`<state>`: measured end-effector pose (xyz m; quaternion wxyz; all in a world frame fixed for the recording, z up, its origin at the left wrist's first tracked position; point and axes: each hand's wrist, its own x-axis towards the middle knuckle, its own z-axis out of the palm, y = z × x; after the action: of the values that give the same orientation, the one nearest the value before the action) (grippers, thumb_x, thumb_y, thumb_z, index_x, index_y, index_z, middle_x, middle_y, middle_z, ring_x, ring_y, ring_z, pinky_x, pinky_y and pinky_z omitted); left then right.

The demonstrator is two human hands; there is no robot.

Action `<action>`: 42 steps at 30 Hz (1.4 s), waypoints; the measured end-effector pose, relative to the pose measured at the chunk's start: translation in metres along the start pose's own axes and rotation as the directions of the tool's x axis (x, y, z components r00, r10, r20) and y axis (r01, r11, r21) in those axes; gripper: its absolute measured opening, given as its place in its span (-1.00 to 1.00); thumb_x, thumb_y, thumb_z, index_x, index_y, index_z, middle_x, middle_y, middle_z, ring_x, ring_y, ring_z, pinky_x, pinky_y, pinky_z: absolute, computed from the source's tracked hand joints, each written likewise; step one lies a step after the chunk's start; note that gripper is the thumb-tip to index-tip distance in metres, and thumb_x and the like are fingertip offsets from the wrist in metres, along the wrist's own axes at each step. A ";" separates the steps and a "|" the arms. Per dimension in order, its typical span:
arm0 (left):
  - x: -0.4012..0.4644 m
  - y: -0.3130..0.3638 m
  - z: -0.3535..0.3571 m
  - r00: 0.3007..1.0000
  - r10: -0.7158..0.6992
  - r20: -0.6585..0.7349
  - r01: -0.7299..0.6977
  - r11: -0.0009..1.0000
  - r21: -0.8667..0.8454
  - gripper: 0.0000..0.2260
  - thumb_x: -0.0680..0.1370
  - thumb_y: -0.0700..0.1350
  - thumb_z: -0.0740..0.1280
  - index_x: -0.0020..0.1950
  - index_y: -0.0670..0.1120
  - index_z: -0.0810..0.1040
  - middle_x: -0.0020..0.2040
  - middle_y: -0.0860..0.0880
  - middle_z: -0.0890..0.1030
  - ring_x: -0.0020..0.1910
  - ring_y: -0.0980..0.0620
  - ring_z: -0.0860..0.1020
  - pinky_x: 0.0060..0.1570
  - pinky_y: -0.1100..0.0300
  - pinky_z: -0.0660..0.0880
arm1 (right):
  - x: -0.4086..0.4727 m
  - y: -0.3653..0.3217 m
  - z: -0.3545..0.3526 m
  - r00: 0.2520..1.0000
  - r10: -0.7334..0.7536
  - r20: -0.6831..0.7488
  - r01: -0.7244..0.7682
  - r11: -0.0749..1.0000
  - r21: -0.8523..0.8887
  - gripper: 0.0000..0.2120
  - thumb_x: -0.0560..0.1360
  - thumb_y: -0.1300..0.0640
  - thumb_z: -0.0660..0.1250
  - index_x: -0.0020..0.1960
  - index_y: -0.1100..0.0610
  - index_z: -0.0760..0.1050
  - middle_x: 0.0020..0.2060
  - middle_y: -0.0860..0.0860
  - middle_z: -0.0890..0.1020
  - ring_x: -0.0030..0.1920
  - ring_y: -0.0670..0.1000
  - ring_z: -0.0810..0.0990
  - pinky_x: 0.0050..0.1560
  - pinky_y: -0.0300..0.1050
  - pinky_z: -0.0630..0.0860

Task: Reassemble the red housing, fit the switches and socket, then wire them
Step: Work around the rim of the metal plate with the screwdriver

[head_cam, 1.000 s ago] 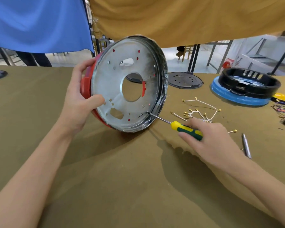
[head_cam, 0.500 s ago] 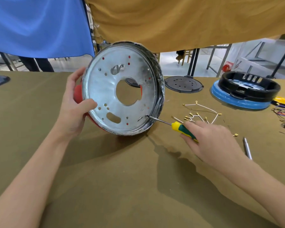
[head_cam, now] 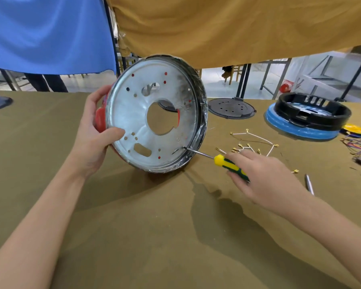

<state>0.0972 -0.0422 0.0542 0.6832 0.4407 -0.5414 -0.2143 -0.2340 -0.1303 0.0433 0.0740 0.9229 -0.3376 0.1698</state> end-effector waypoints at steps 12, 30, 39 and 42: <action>-0.001 0.010 0.009 0.978 -0.149 -0.145 0.145 0.989 -0.041 -0.29 0.35 0.40 0.41 0.24 -0.13 0.54 -0.01 -0.08 0.61 -0.13 -0.01 0.57 -0.27 0.17 0.49 | -0.011 0.007 0.014 0.972 0.229 -0.059 -0.175 0.864 0.471 -0.71 0.46 0.04 0.48 0.18 -0.08 0.62 -0.02 -0.18 0.68 -0.02 -0.10 0.61 0.00 -0.18 0.50; -0.005 0.014 0.027 0.980 -0.185 0.069 0.192 0.974 -0.116 -0.65 0.42 0.16 0.24 -0.30 -0.07 0.23 -0.60 0.05 0.26 -0.62 0.10 0.15 -0.56 0.17 0.03 | 0.014 0.010 0.018 0.880 0.356 0.315 -0.458 0.457 0.762 -0.92 0.51 0.02 0.42 -0.07 -0.01 0.68 -0.29 0.00 0.70 -0.48 -0.01 0.40 -0.46 -0.18 0.32; -0.004 0.013 0.015 0.980 -0.198 0.031 0.200 0.950 -0.241 -0.68 0.54 0.08 0.09 -0.31 -0.09 0.20 -0.61 0.03 0.20 -0.65 0.09 0.12 -0.64 0.28 0.09 | 0.002 0.007 0.011 0.993 -0.057 -0.104 0.074 0.984 0.161 -0.76 0.51 0.07 0.42 0.17 0.07 0.62 -0.17 -0.01 0.64 -0.19 0.09 0.61 -0.22 0.03 0.57; -0.004 0.014 0.013 0.973 -0.229 0.014 0.225 0.936 -0.272 -0.67 0.55 0.09 0.06 -0.32 -0.08 0.20 -0.61 0.03 0.19 -0.66 0.08 0.11 -0.65 0.30 0.12 | -0.001 0.008 0.013 0.965 -0.190 -0.180 0.195 0.981 0.011 -0.76 0.46 0.17 0.47 0.12 0.16 0.64 -0.25 0.06 0.61 -0.31 0.17 0.59 -0.40 0.03 0.55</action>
<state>0.0814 -0.0367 0.0642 0.7126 0.4042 -0.4464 -0.3601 -0.2362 -0.1389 0.0307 0.1068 0.9334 -0.2359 0.2485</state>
